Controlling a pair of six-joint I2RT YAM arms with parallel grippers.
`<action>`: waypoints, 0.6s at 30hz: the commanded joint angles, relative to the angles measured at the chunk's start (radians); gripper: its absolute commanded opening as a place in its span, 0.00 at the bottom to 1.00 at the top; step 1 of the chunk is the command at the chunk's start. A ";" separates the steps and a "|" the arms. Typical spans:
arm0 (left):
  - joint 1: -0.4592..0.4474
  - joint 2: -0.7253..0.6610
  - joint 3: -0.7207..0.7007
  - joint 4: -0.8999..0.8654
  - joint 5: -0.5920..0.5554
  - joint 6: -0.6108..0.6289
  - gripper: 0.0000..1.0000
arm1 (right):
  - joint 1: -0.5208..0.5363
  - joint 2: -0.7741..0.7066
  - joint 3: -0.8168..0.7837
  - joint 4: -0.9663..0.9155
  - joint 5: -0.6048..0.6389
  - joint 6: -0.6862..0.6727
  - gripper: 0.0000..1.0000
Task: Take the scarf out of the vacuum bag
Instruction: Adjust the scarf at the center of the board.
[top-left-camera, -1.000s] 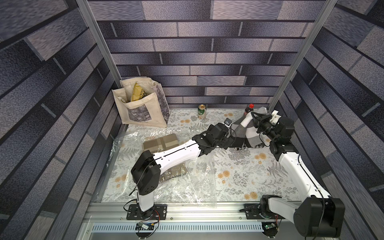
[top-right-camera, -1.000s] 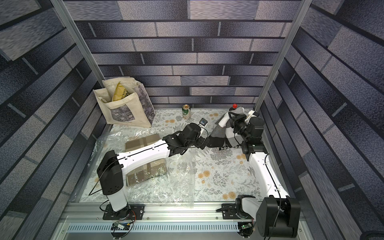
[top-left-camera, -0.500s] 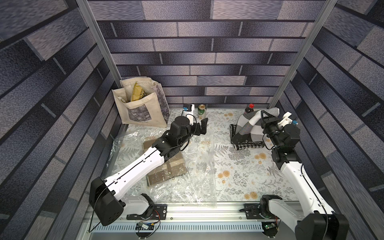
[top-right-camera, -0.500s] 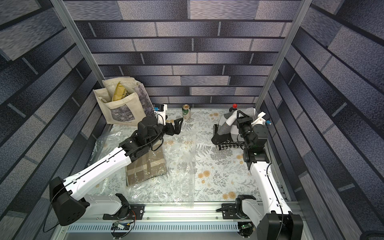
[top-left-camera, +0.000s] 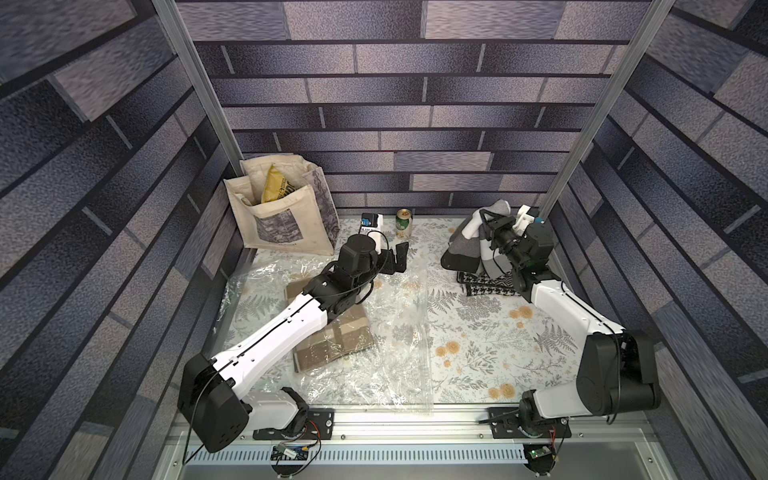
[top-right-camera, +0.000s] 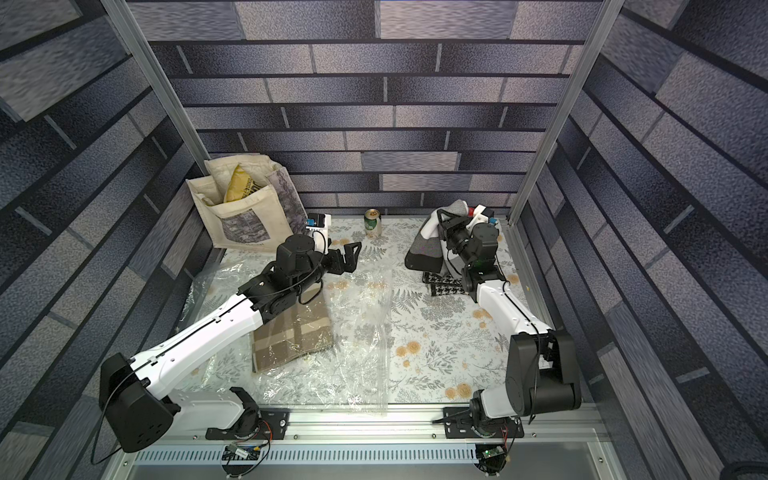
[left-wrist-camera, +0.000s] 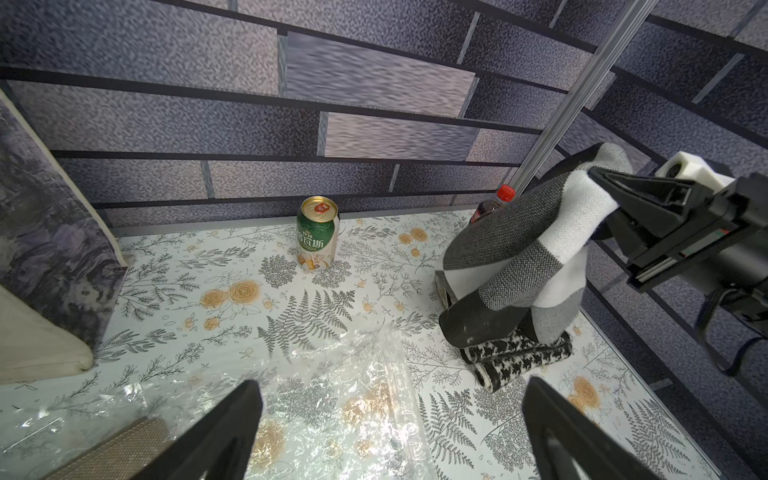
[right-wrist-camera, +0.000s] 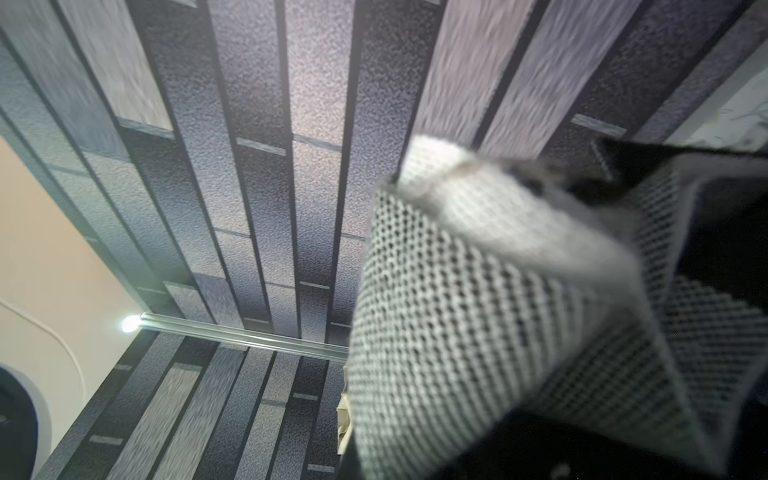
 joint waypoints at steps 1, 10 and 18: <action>0.004 -0.008 0.000 0.001 0.022 -0.028 1.00 | -0.025 -0.147 0.031 0.154 -0.002 -0.037 0.00; 0.004 0.019 -0.020 0.021 0.045 -0.049 1.00 | -0.058 -0.297 -0.116 -0.724 0.358 -0.220 0.00; 0.000 0.004 -0.053 0.023 0.051 -0.065 1.00 | -0.088 -0.070 -0.103 -0.856 0.366 -0.252 0.00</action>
